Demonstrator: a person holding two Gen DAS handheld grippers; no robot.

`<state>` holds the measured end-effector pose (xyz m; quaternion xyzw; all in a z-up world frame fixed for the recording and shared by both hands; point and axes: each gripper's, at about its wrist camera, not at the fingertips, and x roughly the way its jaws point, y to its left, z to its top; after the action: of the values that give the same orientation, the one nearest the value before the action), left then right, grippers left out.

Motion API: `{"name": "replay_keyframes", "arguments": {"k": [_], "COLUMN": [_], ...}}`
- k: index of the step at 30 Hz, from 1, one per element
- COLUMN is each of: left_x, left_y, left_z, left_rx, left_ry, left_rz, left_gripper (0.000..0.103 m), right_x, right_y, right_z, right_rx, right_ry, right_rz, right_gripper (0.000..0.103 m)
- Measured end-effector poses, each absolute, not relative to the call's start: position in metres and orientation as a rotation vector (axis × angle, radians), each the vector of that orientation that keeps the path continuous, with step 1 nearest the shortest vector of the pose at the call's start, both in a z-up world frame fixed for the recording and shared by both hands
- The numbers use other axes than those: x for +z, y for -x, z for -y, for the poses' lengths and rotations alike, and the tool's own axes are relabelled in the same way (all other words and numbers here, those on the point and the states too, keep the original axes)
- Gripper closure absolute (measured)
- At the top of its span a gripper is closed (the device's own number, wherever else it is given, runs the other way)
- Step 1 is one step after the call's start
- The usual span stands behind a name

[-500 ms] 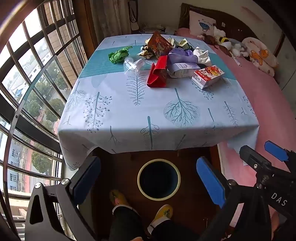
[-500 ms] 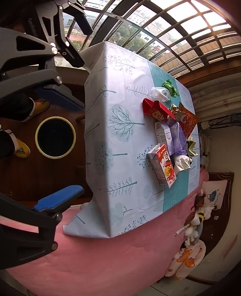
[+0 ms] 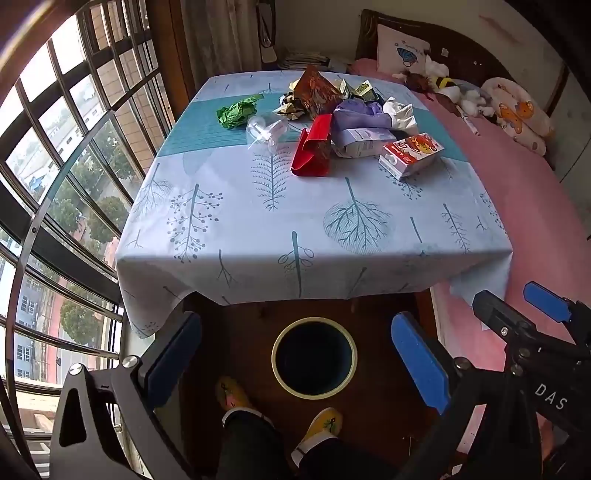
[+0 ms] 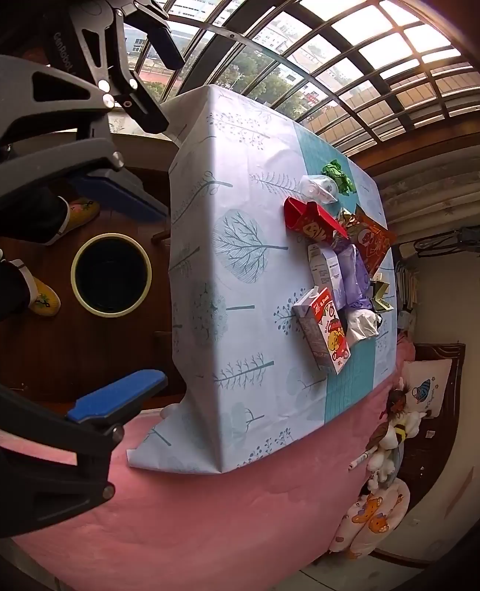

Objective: Collect trash

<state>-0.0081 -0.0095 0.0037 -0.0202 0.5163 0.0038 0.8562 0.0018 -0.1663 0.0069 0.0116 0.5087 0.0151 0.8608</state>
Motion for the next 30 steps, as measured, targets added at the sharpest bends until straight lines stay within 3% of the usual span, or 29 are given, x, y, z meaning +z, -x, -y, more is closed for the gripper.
{"name": "replay_keyframes", "arguments": {"k": [30], "left_x": [0.014], "left_y": [0.021], "left_z": [-0.004], "left_rx": [-0.004], "left_ry": [0.068], "left_rz": [-1.044], "left_gripper": [0.002], "right_x": [0.016], "right_y": [0.007], "right_z": [0.16], "right_rx": [0.036], "right_ry": [-0.018], "right_rz": [-1.053], "right_gripper": [0.02]}}
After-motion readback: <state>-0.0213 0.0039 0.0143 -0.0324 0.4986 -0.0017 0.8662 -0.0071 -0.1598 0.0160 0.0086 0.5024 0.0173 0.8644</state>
